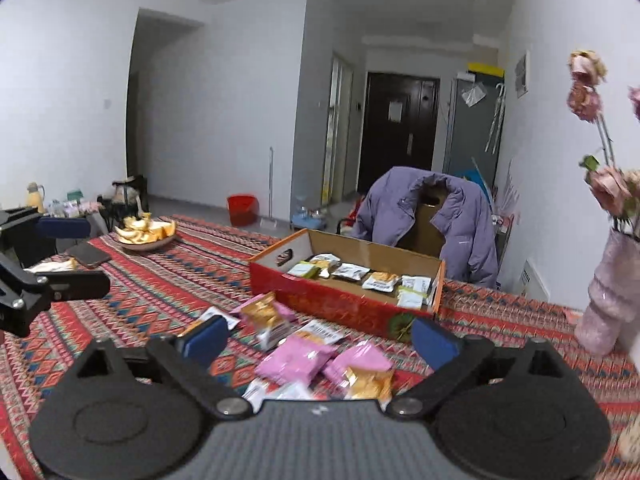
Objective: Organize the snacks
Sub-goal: 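Move both open tools back from the box toward the snack pile, then grasp a pumpkin-seed crisp bag with the left tool while the right tool grasps a white packet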
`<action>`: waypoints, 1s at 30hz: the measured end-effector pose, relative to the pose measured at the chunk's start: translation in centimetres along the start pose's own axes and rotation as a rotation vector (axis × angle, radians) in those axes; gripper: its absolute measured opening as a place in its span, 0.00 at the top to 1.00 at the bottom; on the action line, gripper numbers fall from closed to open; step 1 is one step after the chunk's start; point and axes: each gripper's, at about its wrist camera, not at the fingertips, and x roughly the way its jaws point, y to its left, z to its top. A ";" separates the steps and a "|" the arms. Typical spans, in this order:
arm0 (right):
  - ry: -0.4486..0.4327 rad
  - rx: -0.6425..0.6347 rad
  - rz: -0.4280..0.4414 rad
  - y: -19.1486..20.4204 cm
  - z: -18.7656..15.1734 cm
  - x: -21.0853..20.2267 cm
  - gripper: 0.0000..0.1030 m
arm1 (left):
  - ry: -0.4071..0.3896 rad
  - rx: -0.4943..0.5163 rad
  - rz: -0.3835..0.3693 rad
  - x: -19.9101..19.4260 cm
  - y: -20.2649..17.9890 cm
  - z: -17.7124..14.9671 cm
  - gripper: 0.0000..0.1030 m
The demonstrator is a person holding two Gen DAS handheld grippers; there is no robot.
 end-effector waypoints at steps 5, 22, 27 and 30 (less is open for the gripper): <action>-0.057 0.028 -0.030 2.9 -5.3 -4.4 0.01 | 0.010 -0.003 0.059 -3.8 -0.7 -3.5 0.00; 0.033 0.043 -0.112 2.8 -10.6 -4.5 0.02 | 0.083 -0.008 0.076 -2.7 -1.8 -7.3 0.00; 0.064 0.053 -0.080 1.5 -10.2 -2.6 0.12 | 0.125 -0.017 0.085 -0.1 -1.5 -7.4 0.00; 0.077 0.040 -0.084 0.8 -9.7 -0.8 0.13 | 0.168 -0.051 0.134 2.6 -0.6 -7.5 0.00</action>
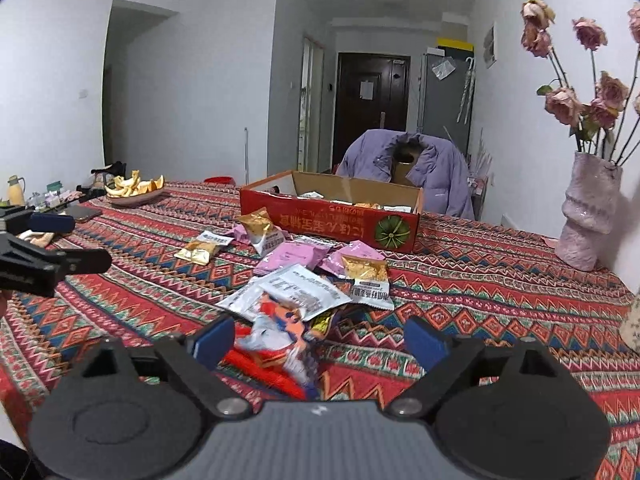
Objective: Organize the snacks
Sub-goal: 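Grasp a pumpkin-seed crisp bag with the left tool while the right tool grasps a white packet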
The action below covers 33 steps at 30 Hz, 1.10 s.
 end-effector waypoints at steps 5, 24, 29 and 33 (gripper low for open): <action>0.033 -0.015 0.054 -1.2 1.1 4.3 0.23 | 0.043 -0.050 -0.010 4.7 1.6 1.1 0.01; 0.185 -0.044 0.158 -2.0 2.9 16.7 0.44 | 0.195 -0.123 0.009 19.5 5.4 1.7 0.21; 0.175 0.021 0.137 -2.3 2.6 16.6 0.48 | 0.226 -0.136 0.028 20.8 5.5 1.6 0.41; 0.167 0.042 0.118 -2.3 2.5 16.3 0.51 | 0.218 -0.127 0.033 20.6 5.2 1.6 0.51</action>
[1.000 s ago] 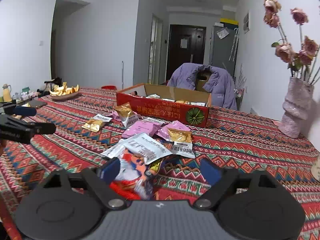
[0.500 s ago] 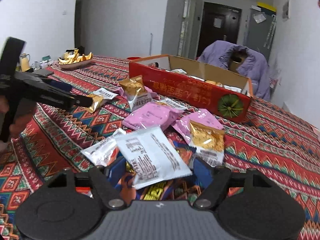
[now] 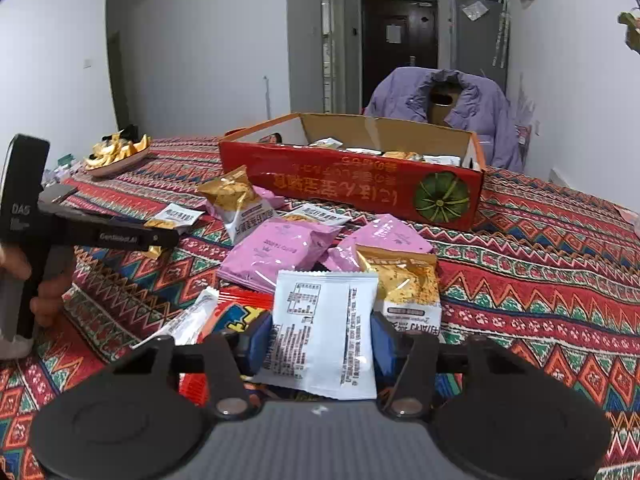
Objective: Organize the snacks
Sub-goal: 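Grasp a pumpkin-seed crisp bag with the left tool while the right tool grasps a white packet, then carry both held packets into the red box and open both tools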
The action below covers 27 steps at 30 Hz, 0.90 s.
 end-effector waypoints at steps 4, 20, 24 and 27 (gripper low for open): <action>-0.009 0.010 -0.010 0.1 -0.1 -0.7 0.52 | 0.002 0.006 0.005 -1.2 -0.3 -0.4 0.53; -0.092 0.001 -0.019 4.3 -3.3 -10.6 0.52 | -0.112 -0.048 -0.022 -18.3 -2.3 -5.0 0.53; -0.110 0.032 0.018 5.1 -4.4 -13.0 0.52 | -0.140 -0.043 -0.028 -20.9 -2.6 -6.0 0.53; -0.130 0.024 0.008 5.7 -4.7 -14.2 0.52 | -0.154 -0.046 -0.030 -21.9 -2.7 -6.3 0.53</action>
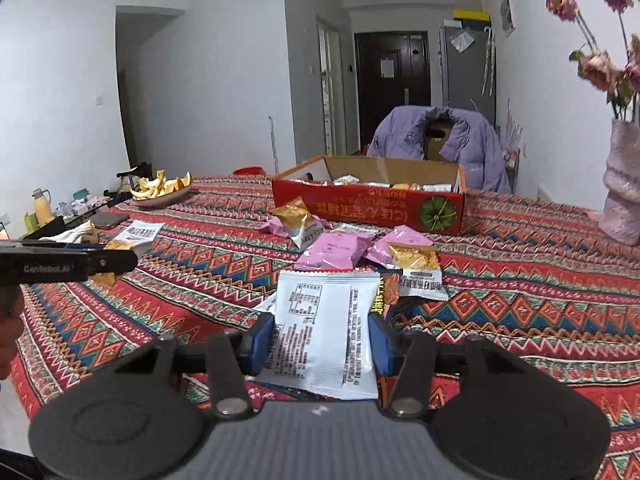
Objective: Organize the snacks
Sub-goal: 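Carry both held packets into the red box and open both tools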
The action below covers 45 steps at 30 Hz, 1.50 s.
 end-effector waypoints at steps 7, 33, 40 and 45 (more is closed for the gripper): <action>-0.014 0.038 0.008 -0.5 0.3 -1.1 0.52 | -0.021 0.011 -0.010 -0.8 -0.3 0.8 0.53; 0.127 0.210 0.040 -13.3 25.8 24.2 0.52 | 0.120 0.021 -0.160 26.0 -3.5 24.2 0.53; 0.306 0.236 -0.069 -15.3 21.2 36.0 0.52 | 0.251 0.020 -0.087 37.6 -3.3 21.5 0.53; 0.350 0.227 -0.105 -15.3 18.8 38.3 0.49 | 0.317 0.097 -0.079 40.6 -3.8 18.9 0.50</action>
